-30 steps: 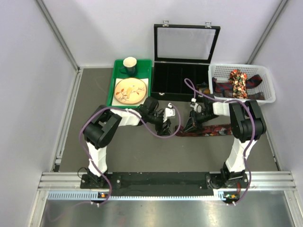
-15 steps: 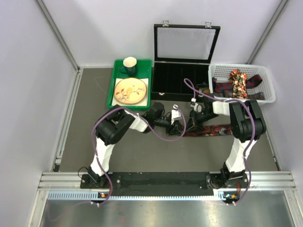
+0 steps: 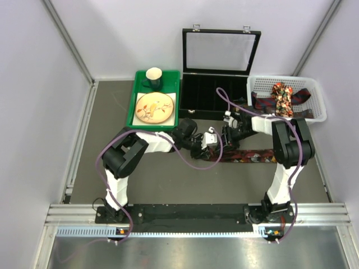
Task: Roll the ties
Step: Roll the tie at the center of the board.
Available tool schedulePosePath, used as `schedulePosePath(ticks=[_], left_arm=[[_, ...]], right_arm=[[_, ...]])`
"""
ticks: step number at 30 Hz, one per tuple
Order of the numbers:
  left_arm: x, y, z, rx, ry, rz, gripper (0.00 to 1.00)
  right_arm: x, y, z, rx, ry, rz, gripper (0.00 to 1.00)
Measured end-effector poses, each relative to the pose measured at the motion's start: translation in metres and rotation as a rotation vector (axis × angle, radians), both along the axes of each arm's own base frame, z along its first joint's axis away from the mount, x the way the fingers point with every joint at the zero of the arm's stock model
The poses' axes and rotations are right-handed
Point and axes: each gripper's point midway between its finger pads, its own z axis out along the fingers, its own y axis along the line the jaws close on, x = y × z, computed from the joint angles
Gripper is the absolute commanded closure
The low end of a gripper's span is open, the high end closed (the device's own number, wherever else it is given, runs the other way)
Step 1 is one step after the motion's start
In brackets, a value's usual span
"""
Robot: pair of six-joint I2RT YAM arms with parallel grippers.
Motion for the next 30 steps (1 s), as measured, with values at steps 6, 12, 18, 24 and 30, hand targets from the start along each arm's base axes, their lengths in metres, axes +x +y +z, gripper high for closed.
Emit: schedulePosePath(ticks=[6, 12, 18, 24, 30], left_arm=[[0.0, 0.008, 0.0, 0.087, -0.043, -0.013, 0.83], [-0.001, 0.005, 0.0, 0.174, -0.09, -0.037, 0.81], [-0.002, 0.005, -0.001, 0.206, -0.103, -0.057, 0.77], [-0.003, 0.005, -0.001, 0.215, -0.112, -0.066, 0.33], [0.007, 0.021, -0.001, 0.192, -0.053, -0.043, 0.01]], right_arm=[[-0.001, 0.008, 0.029, 0.094, -0.031, 0.002, 0.53], [-0.012, 0.022, 0.028, 0.122, -0.015, 0.032, 0.56], [-0.02, 0.031, 0.015, 0.11, 0.008, 0.06, 1.0], [-0.02, 0.031, 0.013, 0.112, 0.027, 0.053, 1.0], [-0.019, 0.018, 0.004, 0.076, 0.046, 0.016, 1.0]])
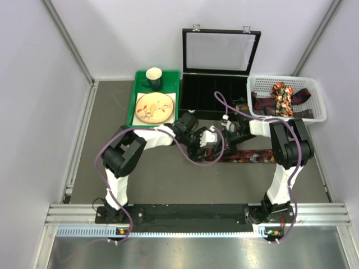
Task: Roll the ties
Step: Roll the tie at the center of the board.
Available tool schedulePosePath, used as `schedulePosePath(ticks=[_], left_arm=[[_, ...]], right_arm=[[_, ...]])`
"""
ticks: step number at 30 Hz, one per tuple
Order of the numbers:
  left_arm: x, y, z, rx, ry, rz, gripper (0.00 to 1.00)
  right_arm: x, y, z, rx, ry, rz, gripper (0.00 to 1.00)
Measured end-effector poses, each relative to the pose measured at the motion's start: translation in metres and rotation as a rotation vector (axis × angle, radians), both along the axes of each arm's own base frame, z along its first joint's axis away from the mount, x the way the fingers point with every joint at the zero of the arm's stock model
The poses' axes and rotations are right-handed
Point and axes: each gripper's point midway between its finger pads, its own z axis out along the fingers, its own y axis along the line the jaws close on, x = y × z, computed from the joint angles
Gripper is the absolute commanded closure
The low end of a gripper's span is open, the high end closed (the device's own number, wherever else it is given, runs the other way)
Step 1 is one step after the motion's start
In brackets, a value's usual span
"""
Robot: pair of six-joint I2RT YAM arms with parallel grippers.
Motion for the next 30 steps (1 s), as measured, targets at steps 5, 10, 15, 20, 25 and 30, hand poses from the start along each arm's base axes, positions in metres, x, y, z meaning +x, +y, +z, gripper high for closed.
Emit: schedulePosePath(ticks=[5, 10, 15, 20, 25, 30], left_arm=[[0.024, 0.028, 0.006, -0.078, 0.068, 0.09, 0.01], [0.038, 0.041, 0.023, -0.134, 0.073, 0.174, 0.01], [0.064, 0.043, 0.072, -0.247, -0.069, 0.195, 0.01], [0.07, 0.035, 0.081, -0.253, -0.012, 0.112, 0.01], [0.034, 0.024, 0.046, -0.332, 0.09, 0.071, 0.01], [0.003, -0.009, 0.026, -0.409, 0.135, 0.02, 0.07]], right_arm=[[0.002, -0.016, -0.011, -0.067, 0.022, -0.037, 1.0], [0.001, -0.02, -0.015, -0.098, 0.026, -0.038, 1.0], [0.0, -0.022, -0.017, -0.11, 0.02, -0.027, 1.0], [0.0, -0.022, -0.018, -0.109, 0.012, -0.02, 1.0], [0.0, -0.022, -0.018, -0.105, 0.024, -0.021, 1.0], [0.0, -0.022, -0.018, -0.105, 0.032, -0.02, 1.0]])
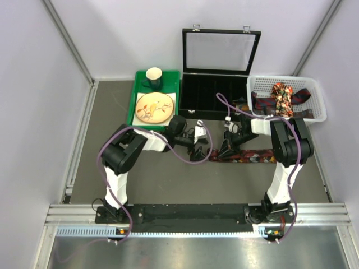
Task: Roll the ties
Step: Roll the tie at the center of the board.
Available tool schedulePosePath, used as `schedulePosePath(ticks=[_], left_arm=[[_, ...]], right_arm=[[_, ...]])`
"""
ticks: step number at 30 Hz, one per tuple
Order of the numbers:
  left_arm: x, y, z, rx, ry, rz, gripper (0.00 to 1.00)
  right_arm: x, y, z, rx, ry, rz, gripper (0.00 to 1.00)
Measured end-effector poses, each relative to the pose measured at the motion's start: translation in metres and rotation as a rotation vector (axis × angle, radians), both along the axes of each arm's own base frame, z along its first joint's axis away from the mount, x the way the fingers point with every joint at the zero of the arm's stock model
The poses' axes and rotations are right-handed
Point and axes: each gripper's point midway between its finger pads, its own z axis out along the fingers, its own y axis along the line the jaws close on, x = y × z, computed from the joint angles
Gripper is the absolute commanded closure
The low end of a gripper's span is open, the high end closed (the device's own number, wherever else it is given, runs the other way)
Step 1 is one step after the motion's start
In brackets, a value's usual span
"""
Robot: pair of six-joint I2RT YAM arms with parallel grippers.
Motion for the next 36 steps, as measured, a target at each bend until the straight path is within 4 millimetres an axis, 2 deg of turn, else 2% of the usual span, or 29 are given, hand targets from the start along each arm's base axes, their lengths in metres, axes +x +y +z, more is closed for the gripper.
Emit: schedulePosePath(ticks=[3, 7, 10, 15, 20, 24, 27, 28, 29, 33, 35, 36], left_arm=[[-0.004, -0.023, 0.004, -0.067, -0.022, -0.017, 0.11], [-0.002, -0.041, 0.01, -0.117, -0.027, -0.022, 0.2], [0.002, -0.052, 0.015, -0.13, -0.017, -0.025, 0.21], [0.0, -0.053, 0.013, -0.123, 0.004, -0.019, 0.2], [-0.014, -0.042, -0.007, -0.089, 0.044, -0.012, 0.22], [-0.013, -0.044, -0.012, -0.096, 0.036, -0.002, 0.33], [-0.012, -0.045, -0.013, -0.108, 0.026, -0.001, 0.46], [-0.012, -0.045, -0.014, -0.109, 0.025, -0.004, 0.54], [-0.013, -0.045, -0.015, -0.106, 0.027, -0.007, 0.58], [-0.016, -0.042, -0.019, -0.07, -0.004, -0.028, 0.68], [-0.017, -0.039, -0.019, -0.029, -0.037, -0.043, 0.73], [-0.017, -0.038, -0.019, 0.003, -0.055, -0.052, 0.74]], right_arm=[[0.0, 0.0, 0.0, 0.002, 0.006, 0.003, 1.0], [0.0, 0.0, 0.0, 0.003, 0.012, 0.003, 1.0], [0.0, 0.0, 0.0, 0.004, 0.015, 0.004, 1.0], [0.0, 0.0, 0.0, 0.007, 0.012, 0.008, 1.0], [-0.001, 0.001, -0.001, 0.018, 0.016, 0.011, 1.0], [-0.001, 0.002, -0.001, 0.022, 0.017, 0.011, 1.0], [-0.001, 0.002, -0.001, 0.022, 0.017, 0.011, 1.0], [-0.001, 0.002, -0.001, 0.025, 0.019, 0.011, 1.0], [-0.002, 0.003, -0.001, 0.029, 0.022, 0.012, 1.0], [-0.003, 0.004, 0.0, 0.045, 0.025, 0.018, 1.0], [-0.004, 0.006, 0.0, 0.055, 0.025, 0.026, 0.9], [-0.005, 0.007, 0.0, 0.06, 0.024, 0.032, 0.82]])
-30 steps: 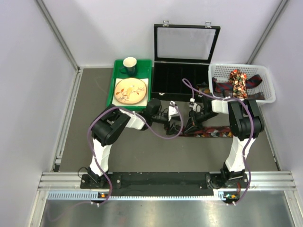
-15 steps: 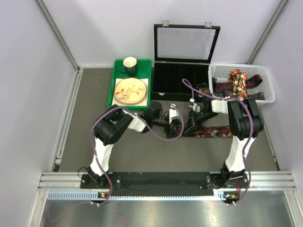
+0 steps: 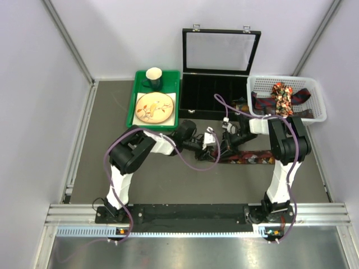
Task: Roll the ties
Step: Roll the tie at the center of the board.
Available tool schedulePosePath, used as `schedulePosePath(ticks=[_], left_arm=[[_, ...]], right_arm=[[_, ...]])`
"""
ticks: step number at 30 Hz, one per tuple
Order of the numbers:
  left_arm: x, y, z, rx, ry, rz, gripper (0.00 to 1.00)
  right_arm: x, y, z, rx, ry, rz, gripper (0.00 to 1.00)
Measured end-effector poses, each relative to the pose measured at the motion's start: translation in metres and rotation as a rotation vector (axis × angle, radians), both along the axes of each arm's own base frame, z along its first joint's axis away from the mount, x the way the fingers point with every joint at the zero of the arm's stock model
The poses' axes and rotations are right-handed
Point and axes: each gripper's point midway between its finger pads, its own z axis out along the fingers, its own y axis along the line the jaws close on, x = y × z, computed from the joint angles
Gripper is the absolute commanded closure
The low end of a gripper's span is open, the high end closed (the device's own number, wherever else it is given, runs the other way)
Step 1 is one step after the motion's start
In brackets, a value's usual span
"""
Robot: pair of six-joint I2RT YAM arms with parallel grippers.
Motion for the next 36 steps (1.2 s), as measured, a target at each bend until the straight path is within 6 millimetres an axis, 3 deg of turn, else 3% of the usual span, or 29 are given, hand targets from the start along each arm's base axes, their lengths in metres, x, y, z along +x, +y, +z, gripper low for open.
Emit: schedulePosePath(ticks=[3, 11, 15, 20, 24, 27, 28, 29, 30, 36], left_arm=[[-0.002, 0.003, 0.0, 0.089, -0.048, -0.026, 0.76], [-0.003, 0.014, -0.006, 0.254, -0.136, -0.055, 0.78], [-0.004, 0.013, -0.006, 0.317, -0.151, -0.055, 0.75], [-0.002, 0.011, -0.007, 0.389, -0.116, -0.055, 0.74], [-0.003, 0.011, -0.007, 0.424, -0.107, -0.054, 0.74], [-0.003, 0.012, -0.008, 0.438, -0.115, -0.055, 0.73], [-0.003, 0.011, -0.008, 0.441, -0.119, -0.056, 0.73], [-0.003, 0.011, -0.008, 0.443, -0.121, -0.056, 0.71], [-0.003, 0.011, -0.008, 0.446, -0.124, -0.057, 0.68], [-0.002, 0.011, -0.007, 0.459, -0.121, -0.047, 0.33]], right_arm=[[-0.001, -0.002, 0.003, 0.007, 0.002, 0.007, 0.71], [0.008, -0.019, 0.028, 0.025, -0.072, -0.022, 0.54], [0.008, -0.015, 0.04, 0.07, -0.102, -0.029, 0.53], [-0.003, -0.009, 0.034, 0.107, -0.05, -0.048, 0.53], [0.0, -0.002, 0.029, 0.12, -0.044, -0.052, 0.54], [0.003, 0.003, 0.027, 0.127, -0.05, -0.05, 0.65], [0.004, 0.005, 0.027, 0.129, -0.054, -0.052, 0.76], [0.005, 0.005, 0.026, 0.13, -0.057, -0.051, 0.94], [0.005, 0.005, 0.025, 0.131, -0.054, -0.052, 1.0], [0.002, 0.004, 0.021, 0.132, -0.029, -0.051, 1.0]])
